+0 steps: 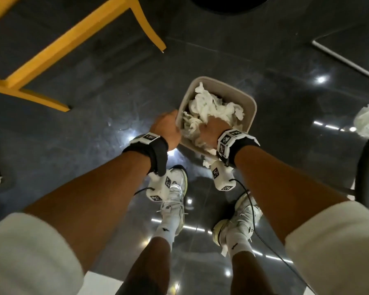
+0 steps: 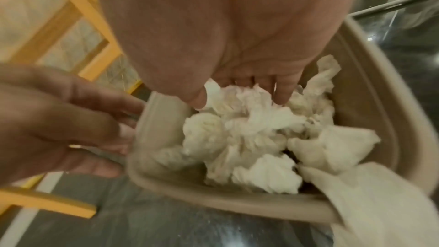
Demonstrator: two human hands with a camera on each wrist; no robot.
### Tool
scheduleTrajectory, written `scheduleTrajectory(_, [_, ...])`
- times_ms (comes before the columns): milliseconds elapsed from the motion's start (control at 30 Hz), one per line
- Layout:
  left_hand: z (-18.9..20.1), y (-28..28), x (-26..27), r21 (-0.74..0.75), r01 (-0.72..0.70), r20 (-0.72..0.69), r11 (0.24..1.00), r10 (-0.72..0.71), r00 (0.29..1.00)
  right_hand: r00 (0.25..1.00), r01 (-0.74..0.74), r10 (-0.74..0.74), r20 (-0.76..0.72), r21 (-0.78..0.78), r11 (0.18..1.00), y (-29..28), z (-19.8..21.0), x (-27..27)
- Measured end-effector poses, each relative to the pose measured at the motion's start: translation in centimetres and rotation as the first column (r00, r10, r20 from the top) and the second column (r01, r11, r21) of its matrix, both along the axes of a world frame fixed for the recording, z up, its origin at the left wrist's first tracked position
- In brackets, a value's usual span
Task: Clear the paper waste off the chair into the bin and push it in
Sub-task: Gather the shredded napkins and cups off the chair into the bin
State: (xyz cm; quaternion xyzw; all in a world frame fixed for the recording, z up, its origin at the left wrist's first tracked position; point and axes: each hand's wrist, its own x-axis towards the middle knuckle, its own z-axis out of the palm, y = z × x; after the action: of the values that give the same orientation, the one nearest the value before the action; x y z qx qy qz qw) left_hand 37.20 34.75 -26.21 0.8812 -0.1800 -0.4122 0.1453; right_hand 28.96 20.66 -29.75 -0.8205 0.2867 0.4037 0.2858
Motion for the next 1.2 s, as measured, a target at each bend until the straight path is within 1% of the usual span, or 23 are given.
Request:
scheduleTrajectory(33, [0.8, -0.4, -0.1, 0.021, -0.01, 0.005, 1.0, 0.01, 1.0, 0.995, 0.088, -0.087, 0.042, -0.028, 0.996, -0.3, 0.8, -0.1])
scheduleTrajectory(67, [1.6, -1.0, -0.4, 0.043, -0.024, 0.015, 0.999, 0.024, 1.0, 0.988, 0.136, -0.133, 0.081, -0.045, 0.99, -0.4, 2.0, -0.2])
scheduleTrajectory(133, [3.4, -2.4, -0.9, 0.068, -0.049, 0.065, 0.997, 0.044, 0.997, 0.979, 0.155, -0.146, 0.145, -0.049, 0.987, -0.8, 4.7, -1.1])
scheduleTrajectory(200, [5.6, -4.0, -1.5, 0.033, -0.075, 0.127, 0.997, 0.07, 0.989, 0.972, 0.131, -0.124, 0.201, -0.022, 0.991, -1.8, 8.3, -2.1])
scheduleTrajectory(267, [7.8, -6.0, -2.3, -0.034, -0.06, 0.141, 0.998, 0.064, 0.988, 0.952, 0.206, -0.212, 0.219, 0.049, 0.977, -3.5, 12.6, -3.3])
scheduleTrajectory(333, [10.5, -8.5, -3.6, -0.12, -0.022, 0.124, 0.993, 0.037, 0.992, 0.903, 0.311, -0.335, 0.269, 0.129, 0.942, -5.8, 17.1, -4.9])
scheduleTrajectory(367, [12.0, -10.0, -4.5, -0.193, 0.009, 0.124, 0.981, 0.015, 0.992, 0.881, 0.344, -0.379, 0.283, 0.166, 0.924, -7.0, 19.6, -6.2])
scheduleTrajectory(433, [15.0, -13.6, -6.9, -0.332, 0.098, 0.14, 0.938, -0.053, 0.989, 0.852, 0.355, -0.407, 0.329, 0.21, 0.911, -9.8, 23.9, -9.4])
scheduleTrajectory(467, [16.4, -15.5, -8.4, -0.377, 0.147, 0.138, 0.915, -0.102, 0.985, 0.829, 0.386, -0.436, 0.351, 0.205, 0.899, -11.3, 25.3, -11.4])
scheduleTrajectory(500, [17.7, -17.5, -9.9, -0.413, 0.205, 0.14, 0.887, -0.161, 0.977, 0.789, 0.45, -0.489, 0.371, 0.193, 0.872, -12.8, 26.3, -13.6])
scheduleTrajectory(567, [19.4, -21.7, -13.2, -0.451, 0.326, 0.128, 0.831, -0.302, 0.945, 0.708, 0.589, -0.585, 0.396, 0.128, 0.798, -16.1, 27.5, -17.9])
scheduleTrajectory(600, [19.9, -23.6, -14.8, -0.44, 0.384, 0.101, 0.812, -0.38, 0.92, 0.68, 0.631, -0.606, 0.412, 0.09, 0.77, -17.7, 27.7, -19.9])
scheduleTrajectory(667, [19.9, -26.9, -17.5, -0.358, 0.502, 0.065, 0.787, -0.515, 0.855, 0.648, 0.68, -0.628, 0.432, 0.043, 0.732, -20.8, 28.5, -23.5])
scheduleTrajectory(700, [19.7, -28.2, -18.6, -0.293, 0.564, 0.072, 0.772, -0.57, 0.818, 0.638, 0.696, -0.633, 0.439, 0.021, 0.717, -22.2, 28.7, -25.2])
scheduleTrajectory(767, [18.9, -29.8, -20.2, -0.182, 0.656, 0.13, 0.733, -0.643, 0.755, 0.613, 0.727, -0.65, 0.448, 0.002, 0.687, -24.8, 28.9, -28.2])
scheduleTrajectory(800, [18.5, -30.2, -20.8, -0.172, 0.672, 0.171, 0.72, -0.65, 0.741, 0.595, 0.742, -0.662, 0.456, 0.006, 0.671, -25.8, 28.9, -29.6])
scheduleTrajectory(900, [18.2, -31.0, -22.3, -0.28, 0.61, 0.237, 0.742, -0.562, 0.792, 0.55, 0.783, -0.698, 0.458, 0.008, 0.622, -28.4, 28.8, -33.3])
scheduleTrajectory(967, [19.0, -31.8, -23.9, -0.32, 0.58, 0.266, 0.749, -0.517, 0.814, 0.507, 0.817, -0.726, 0.464, 0.01, 0.577, -29.7, 28.5, -35.6])
scheduleTrajectory(1033, [20.1, -33.3, -26.4, -0.361, 0.586, 0.314, 0.726, -0.497, 0.809, 0.448, 0.853, -0.755, 0.479, 0.024, 0.521, -30.8, 28.1, -37.8])
scheduleTrajectory(1067, [20.7, -34.2, -27.8, -0.375, 0.609, 0.349, 0.699, -0.503, 0.791, 0.437, 0.863, -0.758, 0.485, 0.01, 0.505, -31.3, 27.8, -38.8])
scheduleTrajectory(1100, [21.2, -35.2, -29.2, -0.371, 0.649, 0.396, 0.664, -0.519, 0.757, 0.445, 0.865, -0.753, 0.485, -0.016, 0.501, -31.8, 27.7, -39.7])
scheduleTrajectory(1167, [21.7, -37.1, -32.0, -0.304, 0.745, 0.45, 0.593, -0.6, 0.661, 0.479, 0.858, -0.734, 0.481, -0.078, 0.509, -32.7, 27.3, -41.1])
scheduleTrajectory(1200, [21.7, -37.8, -33.2, -0.239, 0.795, 0.444, 0.558, -0.665, 0.6, 0.499, 0.849, -0.717, 0.487, -0.108, 0.518, -33.3, 27.1, -41.7])
